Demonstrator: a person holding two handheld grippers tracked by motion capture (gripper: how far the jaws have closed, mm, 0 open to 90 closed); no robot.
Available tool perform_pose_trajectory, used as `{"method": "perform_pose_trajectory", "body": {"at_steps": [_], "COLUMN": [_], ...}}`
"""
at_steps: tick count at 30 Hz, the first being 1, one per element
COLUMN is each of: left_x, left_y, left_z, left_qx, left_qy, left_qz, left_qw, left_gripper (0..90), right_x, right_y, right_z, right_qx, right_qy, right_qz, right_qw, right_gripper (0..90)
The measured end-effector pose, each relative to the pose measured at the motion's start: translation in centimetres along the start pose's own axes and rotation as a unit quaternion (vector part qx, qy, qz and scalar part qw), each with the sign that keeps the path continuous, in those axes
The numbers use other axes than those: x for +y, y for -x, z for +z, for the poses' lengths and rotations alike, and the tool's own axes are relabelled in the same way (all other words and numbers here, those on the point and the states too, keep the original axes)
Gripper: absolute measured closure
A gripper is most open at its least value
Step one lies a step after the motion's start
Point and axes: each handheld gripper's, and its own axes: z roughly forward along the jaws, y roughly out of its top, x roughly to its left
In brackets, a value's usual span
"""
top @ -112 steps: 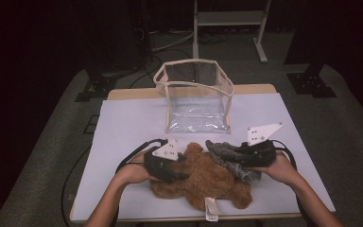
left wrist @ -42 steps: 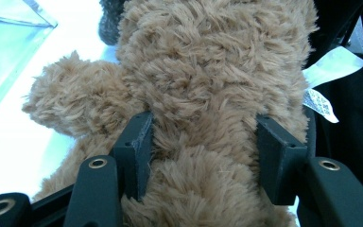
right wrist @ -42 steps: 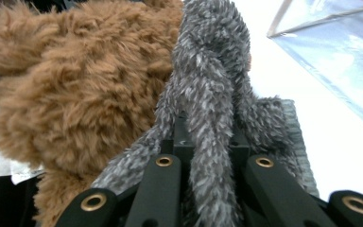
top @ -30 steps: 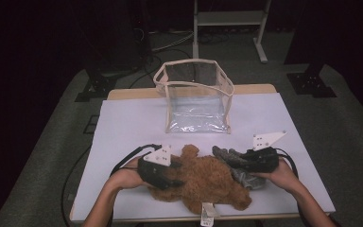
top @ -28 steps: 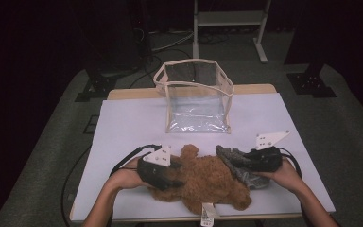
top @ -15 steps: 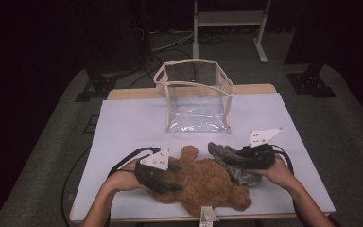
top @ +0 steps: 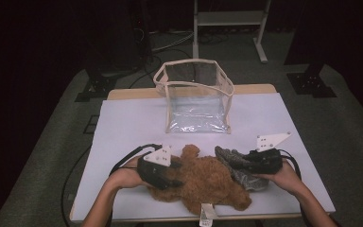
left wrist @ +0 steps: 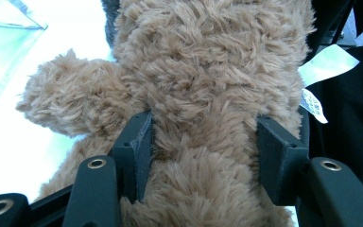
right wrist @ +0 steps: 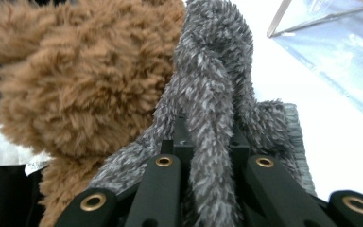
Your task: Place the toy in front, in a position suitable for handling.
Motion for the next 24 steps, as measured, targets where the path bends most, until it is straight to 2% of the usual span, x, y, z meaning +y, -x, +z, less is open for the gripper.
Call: {"method": "perform_pose_trajectory", "body": {"at_steps": [4,7,10,13,16,18,21,24], "left_x": [0.0,0.1,0.3,0.6,0.7,0.6,0.6,1.0], "left_y": [-0.1,-0.2,-0.2,-0.3,-0.3,-0.3,-0.3,-0.2], "left_z": [0.2,0.5,0.7,1.0,1.1,1.1,1.4,2.0], "left_qx": [0.003,0.000,-0.002,-0.002,0.002,0.006,0.012,0.014], "left_qy": [0.006,0.008,0.005,0.001,0.001,0.005,0.009,0.008], "left_qz": [-0.004,-0.005,0.000,0.004,0.003,-0.001,-0.006,-0.004], "left_qw": [1.0000,1.0000,1.0000,1.0000,1.0000,1.0000,0.9999,0.9999], "left_gripper": [43.2,43.2,43.5,43.6,43.6,43.6,43.6,43.9], "right_x": [-1.7,-1.7,0.1,2.7,5.5,6.5,6.8,5.9], "right_y": [0.3,0.3,0.2,0.0,-0.8,-1.2,-1.4,-1.0], "right_z": [-0.5,-0.9,-0.7,0.2,1.5,1.9,2.1,1.7], "right_qx": [-0.009,-0.012,-0.006,0.009,0.023,0.028,0.034,0.033], "right_qy": [-0.005,-0.005,0.000,0.010,0.006,0.003,-0.013,-0.026], "right_qz": [0.018,0.019,0.004,-0.018,-0.050,-0.059,-0.064,-0.048], "right_qw": [0.9998,0.9997,1.0000,0.9997,0.9985,0.9979,0.9973,0.9980], "right_gripper": [80.0,80.0,80.0,80.0,80.0,80.0,80.0,80.0]}}
